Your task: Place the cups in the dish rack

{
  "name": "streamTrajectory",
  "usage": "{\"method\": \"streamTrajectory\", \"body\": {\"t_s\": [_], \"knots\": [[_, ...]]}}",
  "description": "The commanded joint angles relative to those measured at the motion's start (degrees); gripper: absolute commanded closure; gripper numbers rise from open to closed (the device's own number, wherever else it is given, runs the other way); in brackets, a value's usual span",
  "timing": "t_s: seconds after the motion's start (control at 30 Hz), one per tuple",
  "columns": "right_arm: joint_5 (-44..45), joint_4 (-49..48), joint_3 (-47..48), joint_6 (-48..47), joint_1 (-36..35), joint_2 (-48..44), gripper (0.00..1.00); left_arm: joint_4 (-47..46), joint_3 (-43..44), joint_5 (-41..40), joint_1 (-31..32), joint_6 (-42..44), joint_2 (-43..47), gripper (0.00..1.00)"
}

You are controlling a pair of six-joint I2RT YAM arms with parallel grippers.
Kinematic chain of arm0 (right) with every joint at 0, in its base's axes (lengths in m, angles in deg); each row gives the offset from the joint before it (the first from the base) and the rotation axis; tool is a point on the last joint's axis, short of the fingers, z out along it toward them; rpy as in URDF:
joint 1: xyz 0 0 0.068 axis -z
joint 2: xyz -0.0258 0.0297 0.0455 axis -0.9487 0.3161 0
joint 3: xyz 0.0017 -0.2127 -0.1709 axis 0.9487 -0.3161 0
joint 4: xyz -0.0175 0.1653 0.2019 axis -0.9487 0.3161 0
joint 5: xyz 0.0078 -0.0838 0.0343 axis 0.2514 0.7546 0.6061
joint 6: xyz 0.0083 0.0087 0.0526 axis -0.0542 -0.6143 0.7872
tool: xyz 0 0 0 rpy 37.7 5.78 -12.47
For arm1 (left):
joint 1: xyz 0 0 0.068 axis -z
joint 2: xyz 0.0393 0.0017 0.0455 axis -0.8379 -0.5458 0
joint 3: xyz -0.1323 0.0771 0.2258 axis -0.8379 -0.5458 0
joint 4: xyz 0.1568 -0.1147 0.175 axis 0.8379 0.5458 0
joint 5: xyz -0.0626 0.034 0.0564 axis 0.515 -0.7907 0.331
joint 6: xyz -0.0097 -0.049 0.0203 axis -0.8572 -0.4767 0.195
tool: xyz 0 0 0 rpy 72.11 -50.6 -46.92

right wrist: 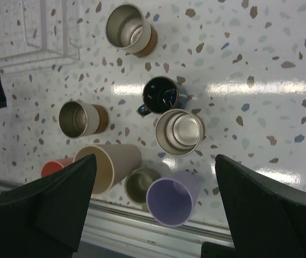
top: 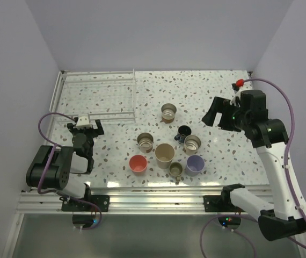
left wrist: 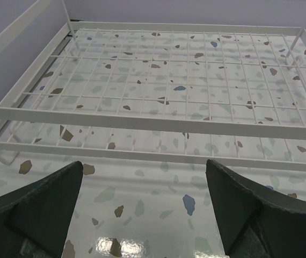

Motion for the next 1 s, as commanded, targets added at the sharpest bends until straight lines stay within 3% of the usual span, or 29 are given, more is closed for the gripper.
{"method": "streamTrajectory", "body": {"t_s": [0.0, 0.27, 0.3, 0.4, 0.47, 0.7, 0.8, 0.97], "knots": [[-5.5, 5.8, -4.2, -0.9, -0.8, -0.6, 0.06, -4.1, -0.1, -0.6, 0.2, 1.2, -0.2, 0.00], [-3.0, 3.9, -4.9, -3.8, -4.0, 7.0, 0.09, 0.5, 3.2, 0.1, 0.7, 2.0, 2.6, 0.00], [-2.6, 3.3, -4.7, -3.8, -4.1, 8.0, 0.09, 13.3, 5.8, -1.9, 0.7, 1.6, 4.8, 0.00], [-0.6, 1.5, -2.5, -2.4, -4.6, 12.0, 0.10, 35.5, 17.6, -9.8, 0.6, -3.4, 9.7, 0.00], [0.8, 0.1, -0.9, -1.4, -4.7, 13.9, 0.11, 39.8, 21.3, -8.0, 0.6, -5.3, 14.2, 0.00], [6.1, -3.8, -0.3, 0.8, -5.0, 19.9, 0.23, 80.0, 37.5, 1.9, 0.6, -22.7, 24.1, 0.00], [7.5, -6.4, -1.3, 0.5, -5.0, 21.3, 0.24, 85.6, 38.3, 9.0, 0.6, -24.1, 27.8, 0.00], [7.8, -10.7, -3.8, 1.4, -4.9, 25.1, 0.29, 94.5, 38.6, 12.0, 0.6, -25.5, 36.9, 0.00]]}}
